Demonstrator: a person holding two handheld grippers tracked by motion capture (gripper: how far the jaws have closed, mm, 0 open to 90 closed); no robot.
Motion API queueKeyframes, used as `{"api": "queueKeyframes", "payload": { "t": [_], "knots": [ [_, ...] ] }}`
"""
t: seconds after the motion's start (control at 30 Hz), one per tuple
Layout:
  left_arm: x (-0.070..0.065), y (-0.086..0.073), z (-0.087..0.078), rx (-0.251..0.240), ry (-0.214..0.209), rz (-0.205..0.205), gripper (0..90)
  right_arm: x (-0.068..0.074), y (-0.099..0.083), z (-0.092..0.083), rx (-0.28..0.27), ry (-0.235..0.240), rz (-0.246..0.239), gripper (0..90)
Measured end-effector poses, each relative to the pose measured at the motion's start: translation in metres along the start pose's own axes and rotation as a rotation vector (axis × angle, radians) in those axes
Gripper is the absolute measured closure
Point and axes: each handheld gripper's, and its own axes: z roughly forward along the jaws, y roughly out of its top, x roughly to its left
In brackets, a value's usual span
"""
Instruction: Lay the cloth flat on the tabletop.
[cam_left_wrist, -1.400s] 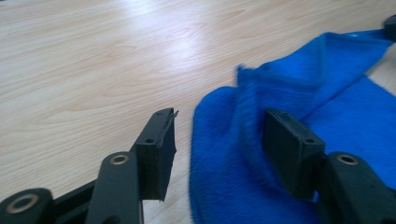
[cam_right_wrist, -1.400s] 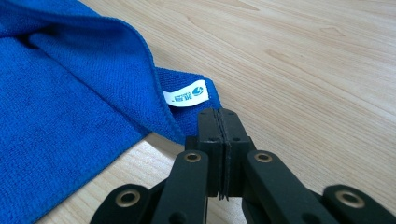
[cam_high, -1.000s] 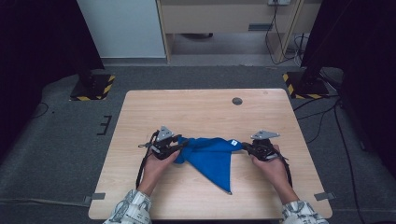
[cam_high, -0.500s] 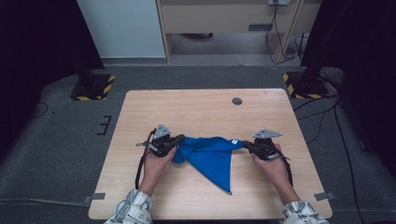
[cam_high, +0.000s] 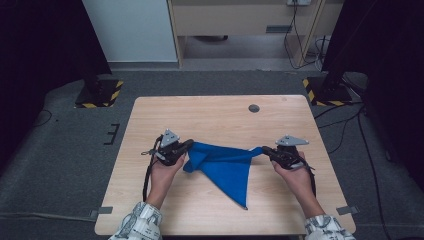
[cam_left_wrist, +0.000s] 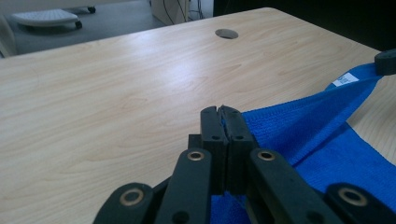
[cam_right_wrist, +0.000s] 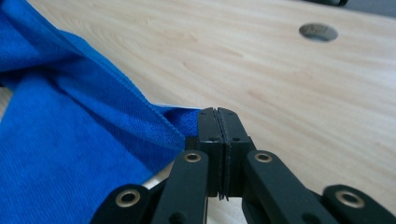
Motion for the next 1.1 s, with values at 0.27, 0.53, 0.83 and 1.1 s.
{"api": "queueKeyframes", "payload": {
  "t": [0.27, 0.53, 0.83, 1.1],
  "knots": [
    [0.001, 0.019, -0.004, 0.005, 0.002, 0.024, 89.2, -0.001, 0.017, -0.015, -0.081, 0.000, -0.005, 89.4],
    [0.004, 0.032, -0.006, 0.001, -0.018, 0.020, 89.1, -0.004, 0.028, -0.021, -0.107, -0.012, -0.011, 89.4],
    [0.003, 0.041, -0.008, -0.011, -0.033, 0.022, 89.1, -0.007, 0.043, -0.034, -0.137, -0.021, -0.024, 89.5],
    [0.000, 0.054, -0.020, -0.046, -0.041, 0.036, 89.1, -0.004, 0.057, -0.048, -0.175, -0.022, -0.036, 89.5]
  ]
}}
